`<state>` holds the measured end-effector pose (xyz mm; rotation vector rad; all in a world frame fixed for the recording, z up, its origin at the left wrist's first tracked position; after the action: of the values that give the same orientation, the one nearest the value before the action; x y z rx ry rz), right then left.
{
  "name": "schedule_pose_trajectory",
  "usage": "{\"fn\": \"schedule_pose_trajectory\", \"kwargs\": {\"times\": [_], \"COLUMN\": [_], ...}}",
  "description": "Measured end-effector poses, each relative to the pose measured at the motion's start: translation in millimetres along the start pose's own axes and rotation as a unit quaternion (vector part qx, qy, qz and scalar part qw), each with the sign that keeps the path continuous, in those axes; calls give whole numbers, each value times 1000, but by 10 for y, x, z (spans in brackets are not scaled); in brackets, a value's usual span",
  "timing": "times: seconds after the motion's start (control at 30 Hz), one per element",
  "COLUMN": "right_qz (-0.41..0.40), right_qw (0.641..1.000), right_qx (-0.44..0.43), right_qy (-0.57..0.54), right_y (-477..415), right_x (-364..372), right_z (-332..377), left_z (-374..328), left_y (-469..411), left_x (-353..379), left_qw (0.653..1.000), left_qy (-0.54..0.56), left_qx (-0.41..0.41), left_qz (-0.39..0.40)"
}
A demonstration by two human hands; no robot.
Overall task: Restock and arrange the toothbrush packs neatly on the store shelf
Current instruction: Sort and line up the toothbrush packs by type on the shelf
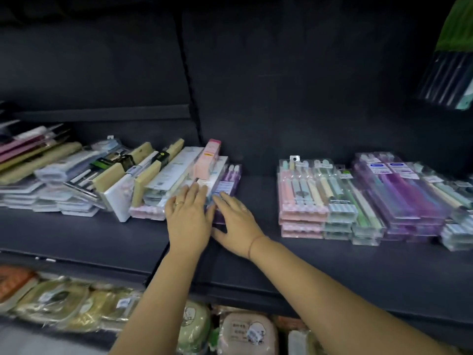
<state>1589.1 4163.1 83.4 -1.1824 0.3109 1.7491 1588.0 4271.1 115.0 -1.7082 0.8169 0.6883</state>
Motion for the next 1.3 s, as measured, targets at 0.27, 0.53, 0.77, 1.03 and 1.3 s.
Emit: {"fn": "schedule_pose_trajectory", "kwargs": {"times": [0.27, 0.53, 0.77, 1.03, 1.3], "right_qz": [-60, -72, -57, -63, -80], "right_qw": [998, 995, 994, 991, 992], "right_qx": [26, 70, 91, 115, 91], "right_qy": [-22, -14, 1, 12, -19], "right_y": [467, 582, 577, 541, 590], "right_x": [-108, -176, -165, -151, -132], "right_z": [10, -48, -97, -85, -67], "left_z": [-188, -351, -263, 128, 47], "left_y": [137, 194, 185, 373, 476], "left_x": [-78, -2, -125, -146, 12], "left_qw": [998, 993, 968, 743, 790], "left_qy": [52, 114, 219, 488, 370], "left_qx": [17, -6, -112, -424, -380], "left_qz": [-34, 39, 53, 175, 308]}}
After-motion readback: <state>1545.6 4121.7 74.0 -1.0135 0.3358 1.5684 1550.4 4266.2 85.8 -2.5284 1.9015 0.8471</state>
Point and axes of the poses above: each hand's wrist, its own y-axis away from the middle knuckle, its own x-axis out of the palm, z = x × y, the point moved 7 cm from there along -y, towards the middle knuckle, and after that the axes turned 13 degrees about -x, right-handed, at the moved point
